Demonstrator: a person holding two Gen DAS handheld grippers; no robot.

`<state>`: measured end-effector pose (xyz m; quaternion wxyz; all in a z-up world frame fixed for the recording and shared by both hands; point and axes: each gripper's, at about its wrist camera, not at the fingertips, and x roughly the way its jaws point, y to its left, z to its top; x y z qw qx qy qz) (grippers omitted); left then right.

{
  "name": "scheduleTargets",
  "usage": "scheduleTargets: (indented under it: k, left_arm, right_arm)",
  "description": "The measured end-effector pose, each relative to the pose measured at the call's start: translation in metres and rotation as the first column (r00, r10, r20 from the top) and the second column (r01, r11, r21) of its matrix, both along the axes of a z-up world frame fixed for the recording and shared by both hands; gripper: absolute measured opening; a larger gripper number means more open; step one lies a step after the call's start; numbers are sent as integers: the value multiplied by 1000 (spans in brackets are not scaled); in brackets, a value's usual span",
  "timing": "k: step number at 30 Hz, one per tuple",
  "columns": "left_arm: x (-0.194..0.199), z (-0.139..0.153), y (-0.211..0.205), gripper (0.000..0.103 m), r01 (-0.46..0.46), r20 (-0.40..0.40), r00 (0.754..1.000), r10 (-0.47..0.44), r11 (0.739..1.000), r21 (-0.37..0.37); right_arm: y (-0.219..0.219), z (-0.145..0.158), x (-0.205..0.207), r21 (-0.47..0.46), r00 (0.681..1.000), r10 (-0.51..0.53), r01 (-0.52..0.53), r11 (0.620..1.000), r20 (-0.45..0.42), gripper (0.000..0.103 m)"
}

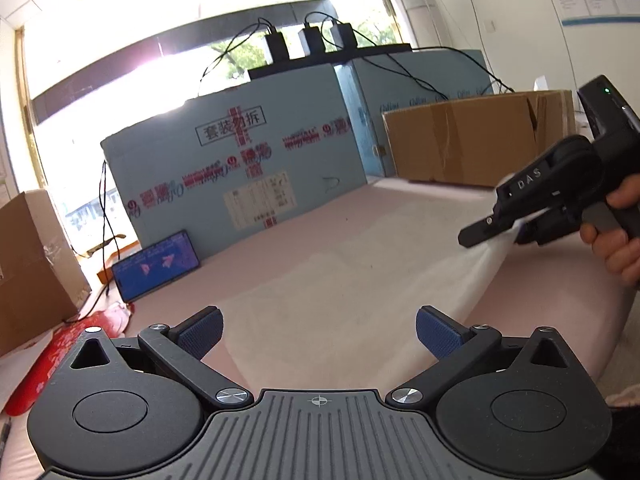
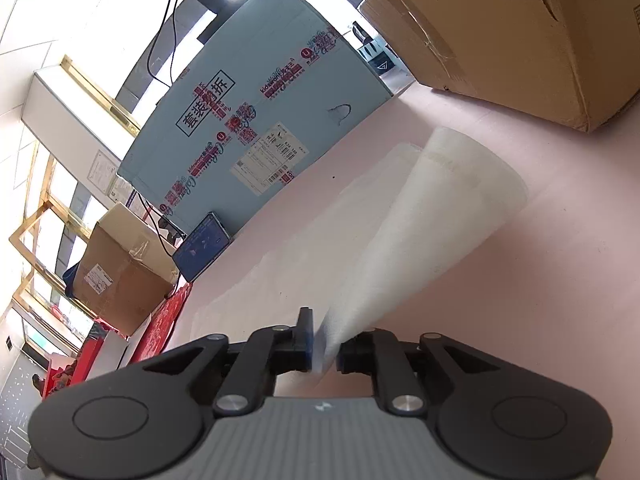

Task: Fold shopping bag
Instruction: 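Lay the lifted bag edge flat with the right gripper and open it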

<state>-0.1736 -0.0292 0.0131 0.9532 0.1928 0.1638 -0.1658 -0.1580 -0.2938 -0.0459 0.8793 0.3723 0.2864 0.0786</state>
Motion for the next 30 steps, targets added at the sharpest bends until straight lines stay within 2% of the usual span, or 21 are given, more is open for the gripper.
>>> scheduleTargets:
  k: [3,6,11,18,21,24,28,30]
  left_arm:
    - [14,-9,-12,103,-7,-31,999,9,999,50]
    - [22,-18,-14,103,-7,-79,997,14,996,88]
    - [26,-27,-12,103,-5,-119,993,16,995,96]
    - [27,-30,-4,103,-20,-140,990,26,999,41]
    - [27,-30,-2,103,-27,-142,989,31,999,36]
    - [28,-30,-1,103,-28,-147,989,31,999,27]
    - [28,-31,0,103,-30,-153,988,31,999,13]
    - [28,-31,0,103,-30,-152,988,32,999,16]
  right_arm:
    - [-3,6,-10,-39,1000,0,0,999,14,59]
    - [-13,14,-26,-136,998,-50,54,989,36,65]
    - [-28,23,-41,-252,987,-134,151,956,85,66]
    - [-11,28,-30,-233,992,-33,62,970,124,66]
    - [-3,35,-31,-238,986,-3,44,970,168,66]
    - [-7,44,-39,-261,976,-48,103,960,210,65]
    - [-22,50,-46,-315,964,-147,213,925,220,67]
    - [-23,49,-41,-354,973,-111,179,918,204,66]
